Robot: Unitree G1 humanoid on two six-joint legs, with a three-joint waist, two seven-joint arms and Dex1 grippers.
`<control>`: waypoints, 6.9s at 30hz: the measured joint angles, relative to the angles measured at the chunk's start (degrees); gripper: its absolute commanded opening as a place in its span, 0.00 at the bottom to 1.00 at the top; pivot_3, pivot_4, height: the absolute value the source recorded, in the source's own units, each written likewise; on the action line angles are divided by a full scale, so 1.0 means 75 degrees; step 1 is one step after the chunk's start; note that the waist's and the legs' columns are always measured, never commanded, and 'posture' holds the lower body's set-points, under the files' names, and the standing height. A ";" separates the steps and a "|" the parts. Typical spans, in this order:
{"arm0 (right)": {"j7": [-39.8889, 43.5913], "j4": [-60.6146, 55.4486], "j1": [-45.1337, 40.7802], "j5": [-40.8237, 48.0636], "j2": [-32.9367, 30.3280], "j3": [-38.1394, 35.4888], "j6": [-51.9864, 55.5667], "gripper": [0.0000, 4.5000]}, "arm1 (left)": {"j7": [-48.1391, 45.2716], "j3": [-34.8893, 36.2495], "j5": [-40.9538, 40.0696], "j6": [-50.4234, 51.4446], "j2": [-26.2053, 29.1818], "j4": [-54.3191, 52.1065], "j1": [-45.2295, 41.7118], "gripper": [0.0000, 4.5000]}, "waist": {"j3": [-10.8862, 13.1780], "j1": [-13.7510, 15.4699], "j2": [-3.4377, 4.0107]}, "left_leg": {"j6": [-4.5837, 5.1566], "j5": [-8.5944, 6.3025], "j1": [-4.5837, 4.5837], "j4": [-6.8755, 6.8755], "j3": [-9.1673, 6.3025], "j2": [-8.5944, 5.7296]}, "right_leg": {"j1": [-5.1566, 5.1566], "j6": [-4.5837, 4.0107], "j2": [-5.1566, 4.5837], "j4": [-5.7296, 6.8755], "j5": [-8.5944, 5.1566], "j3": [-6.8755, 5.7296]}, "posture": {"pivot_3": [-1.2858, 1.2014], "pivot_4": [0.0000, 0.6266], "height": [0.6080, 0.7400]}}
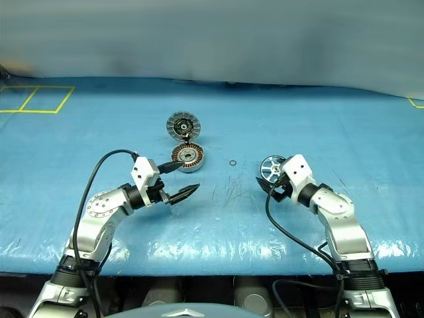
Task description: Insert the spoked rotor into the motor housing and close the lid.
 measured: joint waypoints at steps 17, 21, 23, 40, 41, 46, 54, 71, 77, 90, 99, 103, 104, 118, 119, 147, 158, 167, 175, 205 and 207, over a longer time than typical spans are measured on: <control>-0.0004 0.0001 0.0000 -0.0001 0.0000 0.0017 0.0000 1.00 | -0.0002 0.0000 0.0026 -0.0019 0.0001 0.0094 -0.0001 1.00 | 0.0000 0.0000 0.0000 | 0.0000 0.0000 0.0000 0.0000 0.0000 0.0000 | 0.0000 0.0000 0.0000 0.0000 0.0000 0.0000 | 0.52 0.24 1.00; -0.0004 0.0000 0.0000 -0.0002 0.0000 0.0034 0.0000 1.00 | 0.0005 0.0000 0.0100 -0.0025 0.0015 0.0215 -0.0001 1.00 | 0.0000 -0.0001 0.0000 | 0.0000 0.0000 0.0000 0.0000 0.0000 0.0000 | 0.0000 0.0000 0.0000 0.0000 0.0000 0.0000 | 0.52 0.24 1.00; -0.0004 0.0000 0.0000 -0.0002 0.0000 0.0042 0.0000 1.00 | 0.0008 0.0000 0.0167 -0.0025 0.0040 0.0245 -0.0001 1.00 | 0.0000 -0.0001 0.0000 | 0.0000 0.0000 0.0000 0.0000 0.0000 0.0000 | 0.0000 0.0000 0.0000 0.0000 0.0000 0.0000 | 0.52 0.24 1.00; 0.0004 0.0084 -0.0049 -0.0022 0.0128 0.0163 -0.0003 1.00 | -0.0702 -0.0905 0.1750 -0.0004 0.1747 0.0724 -0.1374 1.00 | 0.0001 -0.0002 -0.0002 | 0.0000 0.0000 -0.0001 0.0001 0.0000 0.0000 | -0.0002 0.0000 0.0004 0.0002 -0.0001 -0.0002 | 0.52 0.24 1.00; 0.0009 0.0093 -0.0085 -0.0022 0.0154 0.0174 -0.0009 1.00 | -0.0870 -0.1054 0.1981 -0.0059 0.1943 0.0845 -0.1649 1.00 | 0.0002 -0.0001 -0.0001 | 0.0000 0.0000 0.0000 0.0000 0.0001 -0.0001 | -0.0002 0.0000 0.0003 0.0001 -0.0001 0.0000 | 0.52 0.24 1.00; 0.0022 0.0273 -0.0347 -0.0028 0.0197 0.0238 -0.0017 1.00 | -0.2046 -0.2024 0.3040 -0.0799 0.2585 0.1707 -0.3630 1.00 | 0.0004 0.0011 -0.0004 | 0.0001 -0.0001 -0.0005 -0.0001 0.0003 -0.0004 | -0.0003 0.0001 0.0000 -0.0006 -0.0001 0.0000 | 0.52 0.24 1.00; 0.0074 0.0422 -0.0452 -0.0112 0.0181 0.0383 -0.0067 1.00 | -0.3345 -0.3274 0.4152 -0.2833 0.2283 0.4010 -0.6005 1.00 | 0.0006 -0.0006 -0.0004 | 0.0010 -0.0005 -0.0032 -0.0005 -0.0001 -0.0005 | -0.0027 -0.0024 0.0002 -0.0008 0.0001 -0.0002 | 0.52 0.24 1.00; -0.0862 0.0281 0.0276 -0.0191 0.1040 0.0184 -0.0675 1.00 | -0.4373 -0.3637 0.4760 -0.5046 0.1156 0.7807 -0.7869 1.00 | 0.0006 -0.0031 -0.0003 | 0.0029 -0.0016 -0.0080 0.0037 -0.0018 -0.0013 | -0.0050 -0.0025 -0.0002 0.0004 0.0001 -0.0011 | 0.52 0.24 1.00; -0.0862 0.0242 0.0299 -0.0192 0.1023 0.0173 -0.0684 1.00 | -0.4356 -0.3636 0.4863 -0.5174 0.1151 0.8050 -0.7891 1.00 | 0.0006 -0.0026 -0.0003 | 0.0029 -0.0017 -0.0081 0.0057 -0.0020 -0.0014 | -0.0049 -0.0019 -0.0002 0.0020 -0.0002 -0.0012 | 0.52 0.24 1.00; -0.0815 0.0240 0.0299 -0.0195 0.1007 0.0175 -0.0683 1.00 | -0.4224 -0.3602 0.4960 -0.5181 0.1075 0.8079 -0.7843 1.00 | 0.0006 -0.0025 -0.0003 | 0.0030 -0.0017 -0.0081 0.0071 -0.0022 -0.0014 | -0.0047 -0.0019 -0.0002 0.0032 0.0000 -0.0012 | 0.52 0.24 1.00; -0.0787 0.0202 0.0315 -0.0195 0.0864 0.0174 -0.0670 1.00 | -0.4155 -0.2917 0.4299 -0.4858 0.0737 0.8073 -0.7334 1.00 | 0.0006 -0.0001 -0.0004 | 0.0030 -0.0017 -0.0084 0.0090 -0.0029 -0.0017 | -0.0045 -0.0020 -0.0002 0.0045 0.0004 -0.0018 | 0.52 0.24 1.00; -0.0768 0.0152 0.0311 -0.0196 0.0863 0.0198 -0.0668 1.00 | -0.3924 -0.2910 0.4352 -0.4857 0.0398 0.8230 -0.7503 1.00 | 0.0006 0.0021 -0.0004 | 0.0030 -0.0017 -0.0082 0.0097 -0.0030 -0.0021 | -0.0038 -0.0013 -0.0003 0.0045 0.0006 -0.0017 | 0.52 0.24 1.00; -0.0774 0.0131 0.0316 -0.0196 0.0865 0.0210 -0.0668 1.00 | -0.3869 -0.2913 0.4389 -0.4863 0.0298 0.8352 -0.7611 1.00 | 0.0006 0.0018 -0.0004 | 0.0030 -0.0017 -0.0082 0.0097 -0.0030 -0.0022 | -0.0038 -0.0012 -0.0003 0.0045 0.0006 -0.0016 | 0.52 0.24 1.00; -0.1174 -0.0407 0.1016 -0.0298 0.1205 0.0392 -0.0670 1.00 | -0.2996 -0.3583 0.5716 -0.5276 -0.0699 1.0182 -0.8676 1.00 | 0.0006 -0.0017 -0.0004 | 0.0033 -0.0018 -0.0082 0.0095 -0.0032 -0.0024 | -0.0036 -0.0002 -0.0003 0.0043 0.0000 -0.0014 | 0.52 0.24 1.00; -0.1195 -0.0460 0.1094 -0.0298 0.1208 0.0384 -0.0670 1.00 | -0.2947 -0.3605 0.5756 -0.5280 -0.0740 1.0228 -0.8725 1.00 | 0.0006 -0.0012 -0.0004 | 0.0033 -0.0019 -0.0082 0.0094 -0.0032 -0.0025 | -0.0037 -0.0002 -0.0004 0.0042 0.0000 -0.0014 | 0.52 0.24 1.00; -0.1851 -0.1270 0.1865 -0.0362 0.1503 0.0399 -0.0669 1.00 | -0.2029 -0.3625 0.6400 -0.4644 -0.1387 1.0809 -0.8956 1.00 | 0.0006 0.0010 -0.0004 | 0.0034 -0.0019 -0.0082 0.0095 -0.0033 -0.0026 | -0.0035 0.0006 -0.0003 0.0043 -0.0001 -0.0014 | 0.52 0.24 1.00; -0.2037 -0.1440 0.2058 -0.0493 0.1703 0.0467 -0.0669 1.00 | -0.2098 -0.3603 0.6467 -0.4628 -0.1599 1.0837 -0.8870 1.00 | 0.0006 0.0011 -0.0004 | 0.0034 -0.0019 -0.0081 0.0095 -0.0033 -0.0026 | -0.0035 0.0005 -0.0002 0.0043 0.0000 -0.0013 | 0.52 0.24 1.00; -0.2205 -0.1448 0.2084 -0.0593 0.1952 0.0502 -0.0686 1.00 | -0.2192 -0.3612 0.6536 -0.4432 -0.1583 1.0902 -0.8867 1.00 | 0.0006 0.0011 -0.0004 | 0.0034 -0.0019 -0.0081 0.0096 -0.0033 -0.0026 | -0.0035 0.0006 -0.0003 0.0044 0.0000 -0.0013 | 0.52 0.24 1.00; -0.2391 -0.1448 0.2097 -0.0650 0.2162 0.0627 -0.0733 1.00 | -0.2177 -0.3458 0.6459 -0.4405 -0.1548 1.0914 -0.8836 1.00 | 0.0006 0.0011 -0.0005 | 0.0034 -0.0019 -0.0081 0.0096 -0.0033 -0.0026 | -0.0035 0.0006 -0.0003 0.0044 0.0000 -0.0013 | 0.52 0.24 1.00; -0.2669 -0.1247 0.2137 -0.0849 0.2506 0.0843 -0.1042 1.00 | -0.1693 -0.3339 0.6547 -0.4469 -0.1721 1.0934 -0.8902 1.00 | 0.0006 0.0012 -0.0004 | 0.0034 -0.0019 -0.0082 0.0096 -0.0034 -0.0027 | -0.0035 0.0004 -0.0004 0.0045 0.0001 -0.0014 | 0.52 0.24 1.00; -0.2684 -0.1259 0.2207 -0.0857 0.2511 0.0850 -0.1042 1.00 | -0.1667 -0.3339 0.6579 -0.4462 -0.1772 1.0981 -0.8901 1.00 | 0.0006 0.0011 -0.0005 | 0.0034 -0.0019 -0.0081 0.0096 -0.0034 -0.0027 | -0.0035 0.0005 -0.0004 0.0045 0.0001 -0.0014 | 0.52 0.24 1.00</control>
